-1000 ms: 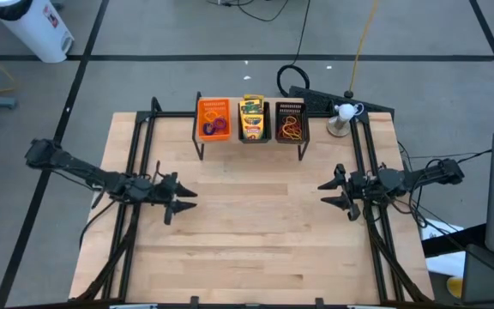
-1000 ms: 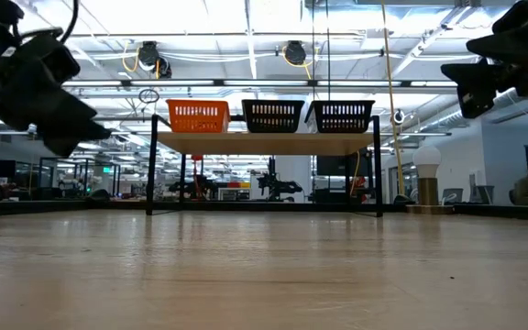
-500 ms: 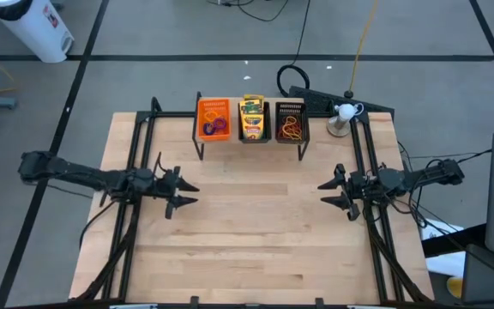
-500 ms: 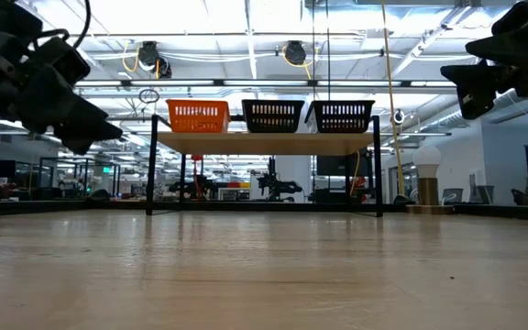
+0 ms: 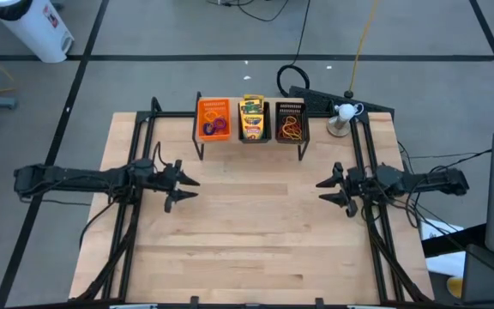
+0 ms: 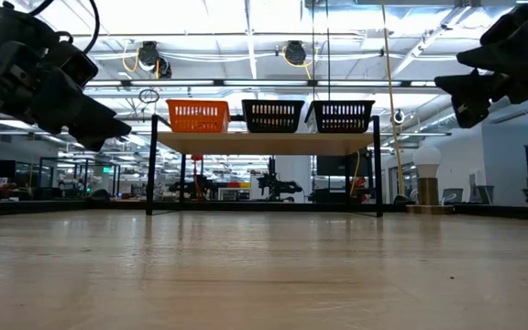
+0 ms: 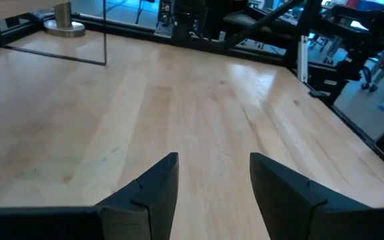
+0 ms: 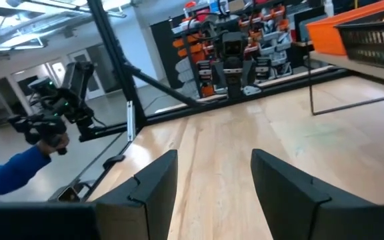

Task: Pick & Place Office Desk Supplies
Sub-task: Return to Home Position

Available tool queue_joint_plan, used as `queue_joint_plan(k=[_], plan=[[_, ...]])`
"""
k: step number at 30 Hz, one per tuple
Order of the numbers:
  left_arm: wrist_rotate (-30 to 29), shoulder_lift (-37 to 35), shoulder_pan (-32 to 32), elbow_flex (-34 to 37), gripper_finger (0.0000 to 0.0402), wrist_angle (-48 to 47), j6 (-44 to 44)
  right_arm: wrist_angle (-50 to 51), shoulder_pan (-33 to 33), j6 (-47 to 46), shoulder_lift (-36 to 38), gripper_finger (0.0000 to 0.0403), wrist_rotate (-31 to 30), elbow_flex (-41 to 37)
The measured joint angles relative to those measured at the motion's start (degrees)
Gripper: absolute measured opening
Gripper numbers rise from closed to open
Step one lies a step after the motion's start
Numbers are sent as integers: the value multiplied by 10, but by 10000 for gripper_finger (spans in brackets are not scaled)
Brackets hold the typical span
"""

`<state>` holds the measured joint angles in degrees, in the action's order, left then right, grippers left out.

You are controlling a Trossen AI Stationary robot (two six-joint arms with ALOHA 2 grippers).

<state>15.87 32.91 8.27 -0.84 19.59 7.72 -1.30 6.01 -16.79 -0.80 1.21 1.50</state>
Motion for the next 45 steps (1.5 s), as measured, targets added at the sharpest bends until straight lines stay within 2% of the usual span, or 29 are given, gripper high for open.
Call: queue_joint_plan(k=[6, 13, 17, 25, 32, 37, 45], plan=[[37, -36, 14, 0, 184, -7, -14, -3, -26, 2, 0, 183, 6, 0], [53, -122, 15, -20, 184, -127, 3, -5, -31, 0, 0, 183, 4, 0], [51, -170, 7, -27, 184, -142, -29, -5, -31, -1, 0, 183, 4, 0], [-64, -216, -19, -24, 184, -194, -44, -6, -31, 12, 0, 183, 2, 0], [-98, -217, -62, 0, 184, -139, -61, -9, -29, 10, 0, 183, 4, 0], [-150, -217, -88, 0, 184, -135, -61, -16, -29, 7, 0, 183, 5, 0], [-190, -217, -125, 0, 184, -134, -57, 12, -29, 10, 0, 183, 5, 25]])
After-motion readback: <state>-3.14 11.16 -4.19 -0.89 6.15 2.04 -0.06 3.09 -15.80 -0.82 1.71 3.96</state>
